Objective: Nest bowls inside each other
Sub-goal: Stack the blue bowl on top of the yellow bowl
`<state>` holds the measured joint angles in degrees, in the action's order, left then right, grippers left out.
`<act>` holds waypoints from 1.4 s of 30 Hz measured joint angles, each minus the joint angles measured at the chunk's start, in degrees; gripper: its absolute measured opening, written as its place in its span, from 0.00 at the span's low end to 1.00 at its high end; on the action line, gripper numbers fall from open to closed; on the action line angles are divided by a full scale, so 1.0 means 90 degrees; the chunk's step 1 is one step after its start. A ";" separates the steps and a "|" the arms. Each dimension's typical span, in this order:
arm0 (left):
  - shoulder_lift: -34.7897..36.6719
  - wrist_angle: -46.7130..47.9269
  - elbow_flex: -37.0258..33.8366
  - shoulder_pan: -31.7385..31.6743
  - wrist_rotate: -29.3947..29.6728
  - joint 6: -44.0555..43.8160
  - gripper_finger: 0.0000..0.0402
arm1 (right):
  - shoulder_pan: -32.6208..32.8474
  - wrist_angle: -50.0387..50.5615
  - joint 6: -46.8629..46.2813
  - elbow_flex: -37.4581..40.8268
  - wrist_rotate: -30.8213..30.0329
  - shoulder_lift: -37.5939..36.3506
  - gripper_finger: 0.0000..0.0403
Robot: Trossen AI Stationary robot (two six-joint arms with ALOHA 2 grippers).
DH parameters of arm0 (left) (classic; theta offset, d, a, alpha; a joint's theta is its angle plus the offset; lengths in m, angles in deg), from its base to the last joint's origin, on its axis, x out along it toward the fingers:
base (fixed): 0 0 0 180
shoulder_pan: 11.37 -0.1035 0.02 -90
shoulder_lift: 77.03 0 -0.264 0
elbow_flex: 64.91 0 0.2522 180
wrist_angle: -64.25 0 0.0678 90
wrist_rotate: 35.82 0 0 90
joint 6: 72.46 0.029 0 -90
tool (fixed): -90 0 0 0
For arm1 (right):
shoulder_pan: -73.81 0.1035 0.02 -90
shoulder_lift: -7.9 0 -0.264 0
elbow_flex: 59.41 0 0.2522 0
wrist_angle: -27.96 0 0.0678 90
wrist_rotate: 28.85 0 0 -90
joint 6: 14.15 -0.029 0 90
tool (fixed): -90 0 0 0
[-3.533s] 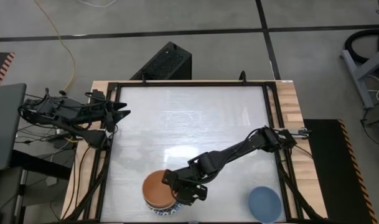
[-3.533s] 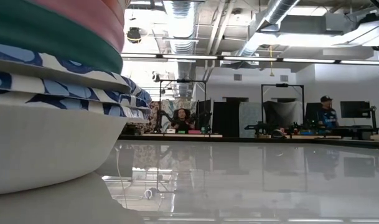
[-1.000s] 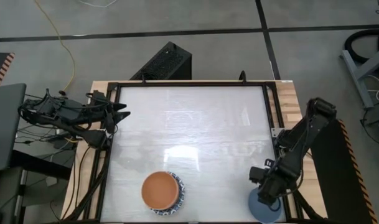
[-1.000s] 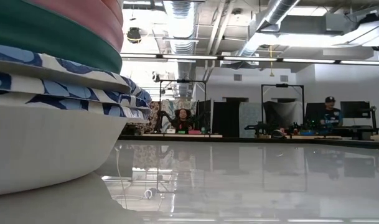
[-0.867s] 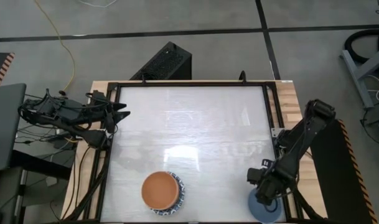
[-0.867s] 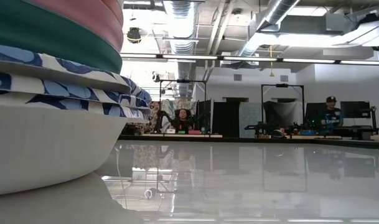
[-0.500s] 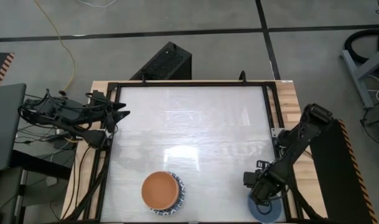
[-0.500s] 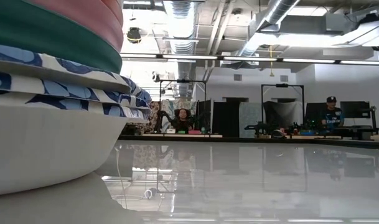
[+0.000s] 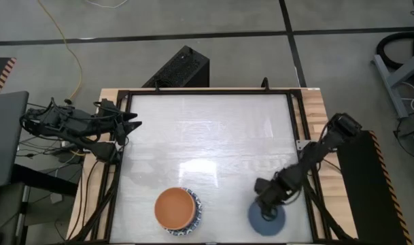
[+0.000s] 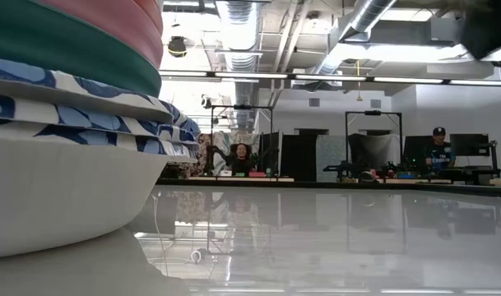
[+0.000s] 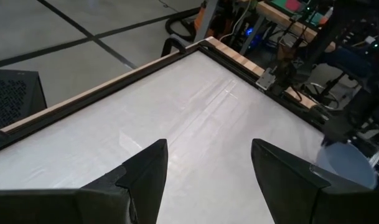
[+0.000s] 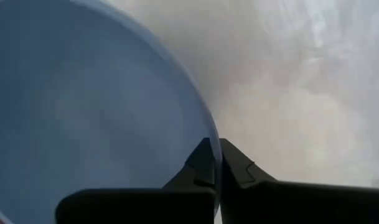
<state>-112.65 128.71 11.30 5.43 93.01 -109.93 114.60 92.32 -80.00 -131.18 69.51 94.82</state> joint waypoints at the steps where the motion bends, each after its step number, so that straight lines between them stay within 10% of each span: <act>1: -0.0002 0.0007 0.0000 -0.0002 -0.0002 -0.0031 0.55 | -0.0192 -0.0014 -0.0206 -0.0121 0.0063 -0.0025 0.02; 17: -0.0002 0.0191 0.0000 0.0000 0.0082 -0.0036 0.55 | -0.2143 0.0264 0.0558 -0.3834 -0.1784 0.0063 0.02; 34: -0.0001 0.0311 0.0000 -0.0002 0.0100 -0.0082 0.55 | -0.2714 0.0372 0.3126 -0.8563 -0.0309 0.3859 0.02; 42: -0.0002 0.0321 0.0000 -0.0002 0.0100 -0.0083 0.55 | -0.2768 0.0216 0.3158 -0.8370 -0.0075 0.4152 0.02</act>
<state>-112.67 131.59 11.30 5.41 93.90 -110.68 89.69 94.26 -51.58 -206.50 68.83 132.19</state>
